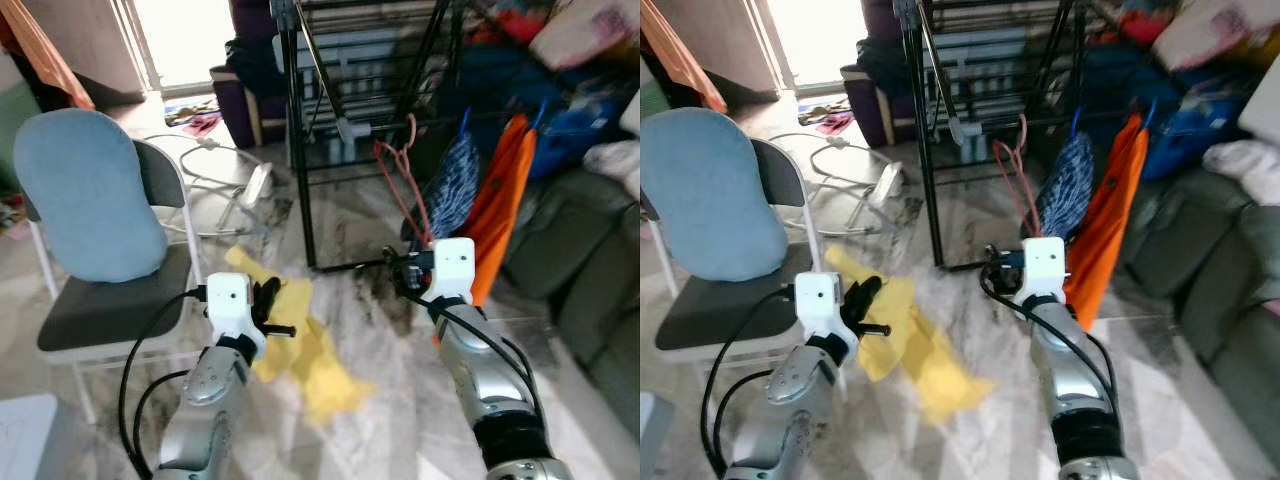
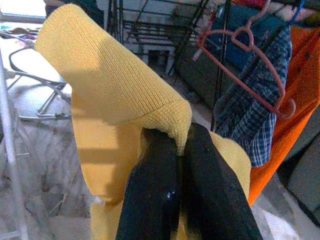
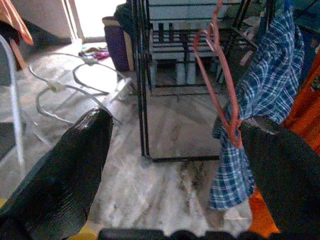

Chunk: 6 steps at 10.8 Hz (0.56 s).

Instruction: Hang hanger

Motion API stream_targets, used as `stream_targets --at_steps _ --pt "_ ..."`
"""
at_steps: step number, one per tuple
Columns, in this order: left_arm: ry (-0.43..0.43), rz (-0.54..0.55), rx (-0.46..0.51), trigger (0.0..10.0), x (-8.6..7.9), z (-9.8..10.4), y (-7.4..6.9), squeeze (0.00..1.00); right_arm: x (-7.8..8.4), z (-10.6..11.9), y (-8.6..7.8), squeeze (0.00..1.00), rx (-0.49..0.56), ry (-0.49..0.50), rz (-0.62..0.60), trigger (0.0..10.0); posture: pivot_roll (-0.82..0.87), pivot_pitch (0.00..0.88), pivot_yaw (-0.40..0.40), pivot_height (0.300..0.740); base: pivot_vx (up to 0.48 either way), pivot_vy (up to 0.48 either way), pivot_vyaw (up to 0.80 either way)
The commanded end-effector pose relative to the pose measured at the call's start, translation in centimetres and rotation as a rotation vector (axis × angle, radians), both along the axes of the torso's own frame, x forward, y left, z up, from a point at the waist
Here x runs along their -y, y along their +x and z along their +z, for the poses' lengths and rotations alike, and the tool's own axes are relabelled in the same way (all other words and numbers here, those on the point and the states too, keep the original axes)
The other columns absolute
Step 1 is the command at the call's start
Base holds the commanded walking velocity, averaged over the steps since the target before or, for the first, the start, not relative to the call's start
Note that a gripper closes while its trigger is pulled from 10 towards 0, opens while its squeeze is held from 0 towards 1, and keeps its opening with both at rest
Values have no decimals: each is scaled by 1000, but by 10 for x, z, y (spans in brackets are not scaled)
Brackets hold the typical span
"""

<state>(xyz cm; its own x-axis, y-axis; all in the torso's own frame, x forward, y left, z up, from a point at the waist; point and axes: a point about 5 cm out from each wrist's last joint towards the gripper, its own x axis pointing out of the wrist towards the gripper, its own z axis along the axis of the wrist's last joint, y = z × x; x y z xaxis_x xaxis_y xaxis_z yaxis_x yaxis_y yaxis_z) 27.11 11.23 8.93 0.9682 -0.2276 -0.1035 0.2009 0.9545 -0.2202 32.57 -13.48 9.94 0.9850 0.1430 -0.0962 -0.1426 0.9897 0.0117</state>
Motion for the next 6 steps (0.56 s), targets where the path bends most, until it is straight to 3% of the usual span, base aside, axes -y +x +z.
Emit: stream_targets --at_steps 1,4,6 --pt "-19 -1 66 10000 0 12 2 0 -1 3 1 0 9 -4 4 10000 -66 0 43 740 0 0 0" --pt "-26 -5 68 10000 1 12 2 0 0 3 1 0 8 -8 4 10000 -69 0 43 740 364 0 -592" --pt "-27 -8 68 10000 2 12 2 0 0 3 1 0 9 -9 6 10000 -71 0 41 740 435 0 0"
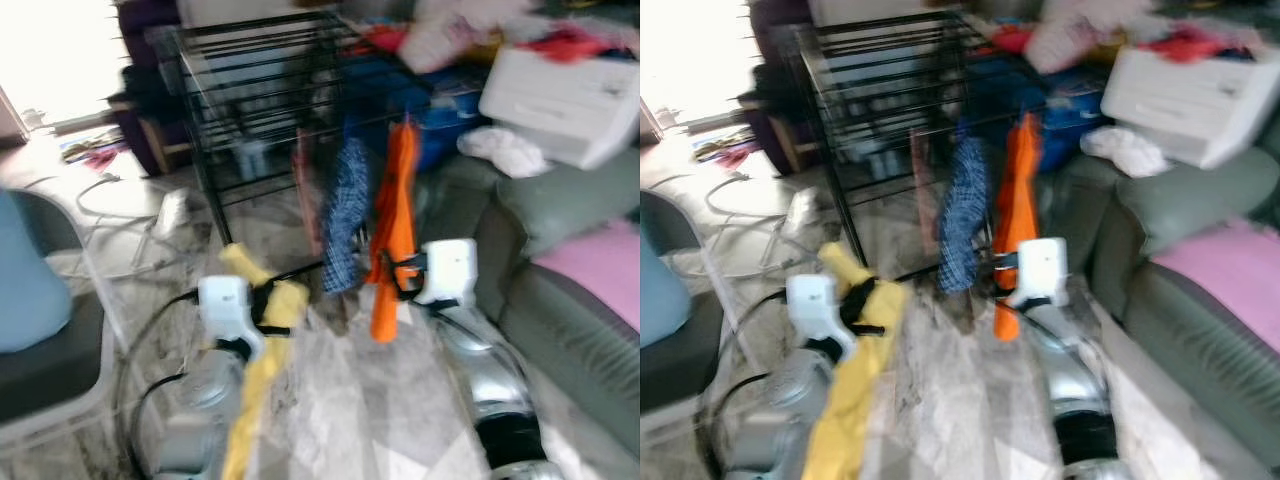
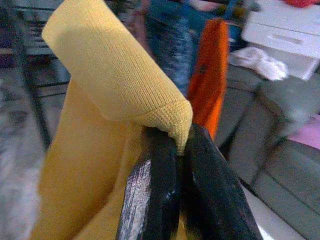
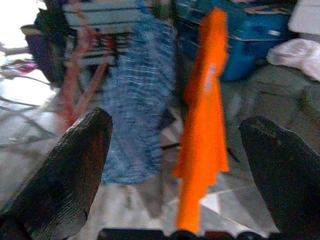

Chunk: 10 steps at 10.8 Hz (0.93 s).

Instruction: Hang hanger

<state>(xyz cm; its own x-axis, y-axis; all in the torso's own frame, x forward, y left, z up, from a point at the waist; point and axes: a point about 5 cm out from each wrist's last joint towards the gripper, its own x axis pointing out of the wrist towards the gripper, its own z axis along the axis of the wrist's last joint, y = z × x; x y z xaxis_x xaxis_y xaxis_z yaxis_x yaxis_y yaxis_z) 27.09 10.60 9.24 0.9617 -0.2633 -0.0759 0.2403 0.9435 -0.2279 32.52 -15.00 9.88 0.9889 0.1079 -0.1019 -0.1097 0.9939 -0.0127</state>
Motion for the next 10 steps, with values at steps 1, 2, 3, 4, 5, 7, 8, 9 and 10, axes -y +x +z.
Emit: stream_targets --at_steps 1,2,3,4,5,7,8,9,10 --pt "-16 27 41 10000 -4 9 2 0 -15 4 1 0 10 14 39 10000 -71 0 41 740 435 0 0" --pt "-18 27 35 10000 -4 8 2 0 -14 3 1 0 9 12 39 10000 -71 0 41 740 416 240 0" --pt "-19 27 32 10000 -4 7 2 0 -14 3 1 0 9 11 40 10000 -72 0 41 740 345 334 0" --pt "-14 21 30 10000 -3 7 2 0 -14 3 1 0 10 11 41 10000 -72 0 41 740 326 352 0" --pt "-11 18 32 10000 -3 7 2 0 -15 3 1 0 10 10 41 10000 -71 0 43 740 326 352 0" --pt "-7 18 33 10000 -4 7 2 0 -16 3 0 0 9 11 42 10000 -69 0 43 740 324 352 0" --pt "-3 17 30 10000 -4 7 2 0 -16 3 0 0 8 12 43 10000 -65 0 43 740 322 356 0" --pt "-2 17 29 10000 -4 7 2 0 -16 2 0 0 8 12 44 10000 -65 0 43 740 322 356 0" --pt "0 17 28 10000 -4 7 2 0 -17 2 1 0 8 13 44 10000 -64 0 42 740 322 356 0"
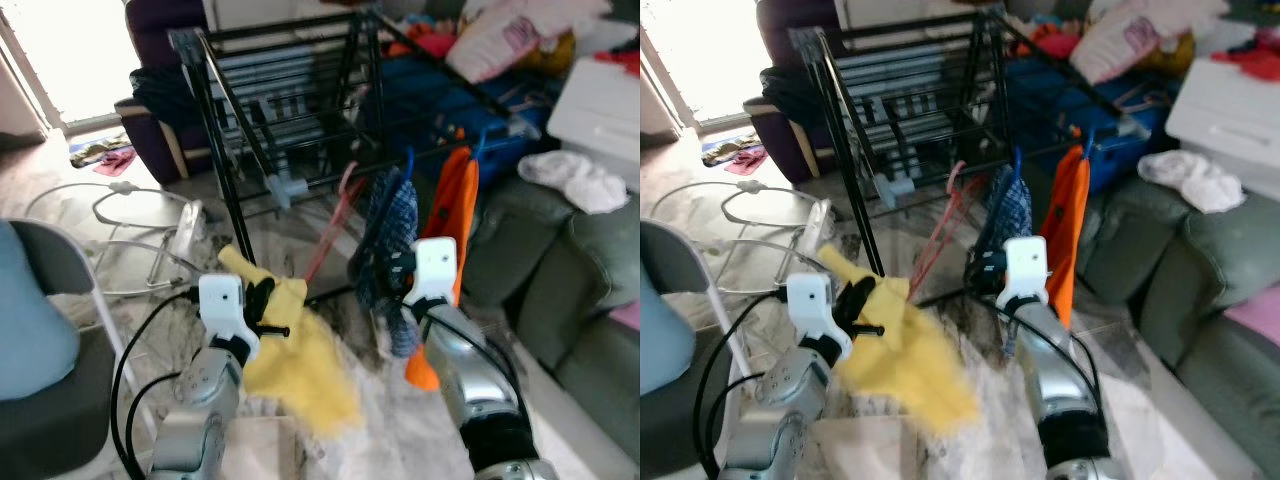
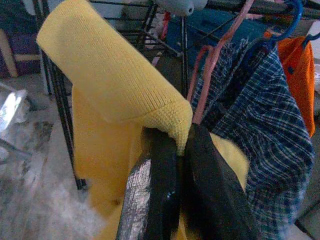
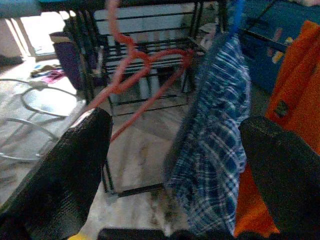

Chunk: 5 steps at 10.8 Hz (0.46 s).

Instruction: Hang hanger

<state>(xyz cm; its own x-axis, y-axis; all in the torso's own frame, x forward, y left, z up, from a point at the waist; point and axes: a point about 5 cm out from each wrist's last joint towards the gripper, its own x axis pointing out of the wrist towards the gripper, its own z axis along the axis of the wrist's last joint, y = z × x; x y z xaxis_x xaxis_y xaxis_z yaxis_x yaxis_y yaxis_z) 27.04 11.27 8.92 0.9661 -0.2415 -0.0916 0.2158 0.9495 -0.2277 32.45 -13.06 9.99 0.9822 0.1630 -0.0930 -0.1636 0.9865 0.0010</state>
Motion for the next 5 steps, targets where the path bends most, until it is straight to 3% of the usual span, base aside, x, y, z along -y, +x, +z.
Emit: stream_targets --at_steps 1,2,5 --pt "3 -6 44 10000 3 10 2 0 3 1 1 0 1 -3 -10 10000 -64 0 42 740 319 360 0" --pt "12 -9 44 10000 3 10 2 0 2 1 1 0 1 -3 -10 10000 -64 0 42 740 304 375 0" --pt "11 -17 35 10000 5 9 3 0 3 1 1 0 -1 -6 -8 10000 -68 0 41 740 0 0 0"
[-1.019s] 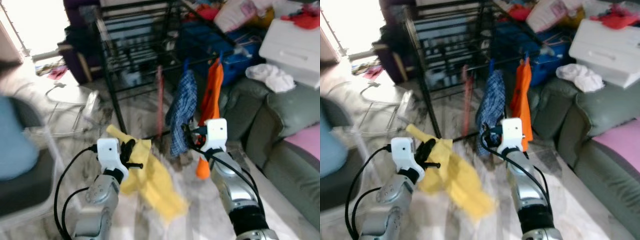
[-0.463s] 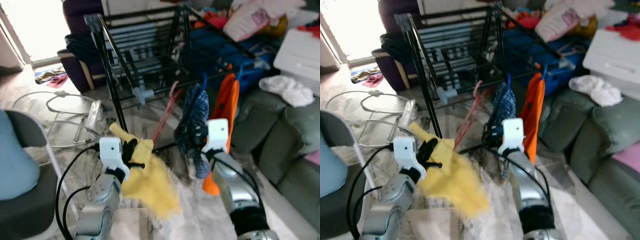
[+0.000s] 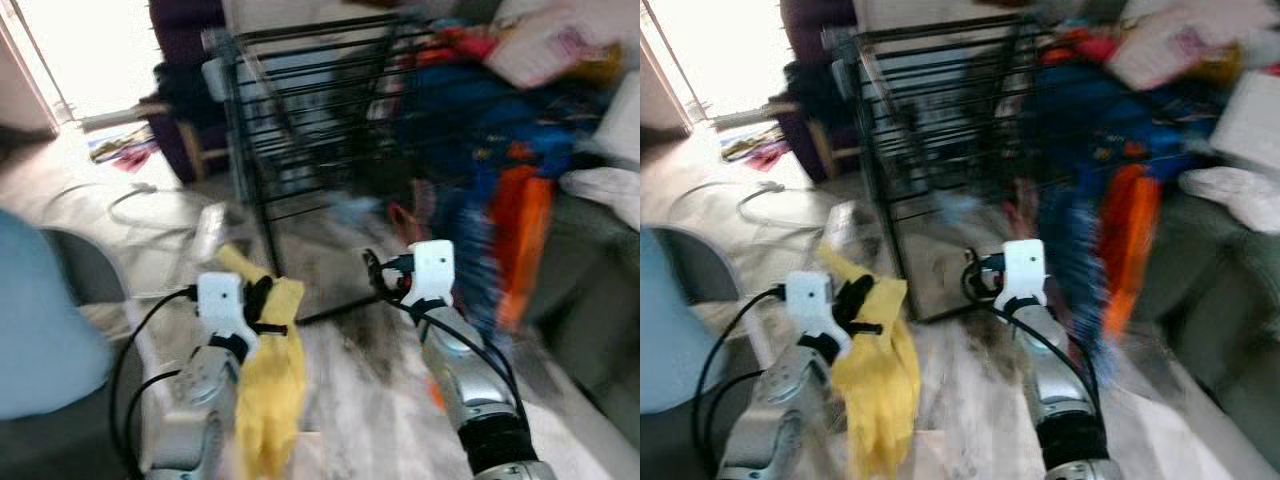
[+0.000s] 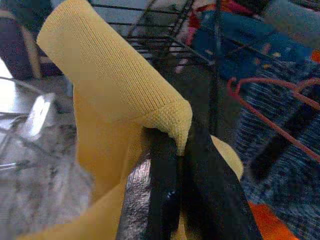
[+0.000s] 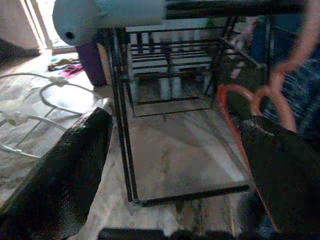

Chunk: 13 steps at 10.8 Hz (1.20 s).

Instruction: Hang hanger

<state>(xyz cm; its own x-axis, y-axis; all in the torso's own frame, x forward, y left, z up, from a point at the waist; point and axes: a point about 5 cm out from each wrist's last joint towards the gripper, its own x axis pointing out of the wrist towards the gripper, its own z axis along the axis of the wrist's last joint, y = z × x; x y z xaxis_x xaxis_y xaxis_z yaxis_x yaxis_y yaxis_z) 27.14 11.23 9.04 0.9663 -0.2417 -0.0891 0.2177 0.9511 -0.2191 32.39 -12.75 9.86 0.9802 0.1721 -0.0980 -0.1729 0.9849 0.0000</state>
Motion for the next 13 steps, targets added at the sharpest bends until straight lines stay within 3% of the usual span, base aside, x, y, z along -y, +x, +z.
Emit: stream_targets --at_steps 1,5,8,11,13 --pt "3 -19 29 10000 7 8 3 0 7 3 2 0 5 -7 -17 10000 -71 0 38 740 0 0 0" --pt "8 -17 35 10000 5 10 2 0 8 8 3 0 40 -93 5 10000 -75 0 24 740 0 0 0" --pt "-1 -29 24 10000 6 8 1 0 24 9 4 0 48 -133 -41 10000 -88 0 27 740 0 0 0" --pt "7 -28 21 10000 7 8 3 0 26 12 6 0 62 -151 -63 10000 -90 0 26 740 0 0 0" --pt "33 -1 21 10000 0 9 0 0 45 17 8 0 66 -188 -120 10000 -81 0 10 740 0 0 0"
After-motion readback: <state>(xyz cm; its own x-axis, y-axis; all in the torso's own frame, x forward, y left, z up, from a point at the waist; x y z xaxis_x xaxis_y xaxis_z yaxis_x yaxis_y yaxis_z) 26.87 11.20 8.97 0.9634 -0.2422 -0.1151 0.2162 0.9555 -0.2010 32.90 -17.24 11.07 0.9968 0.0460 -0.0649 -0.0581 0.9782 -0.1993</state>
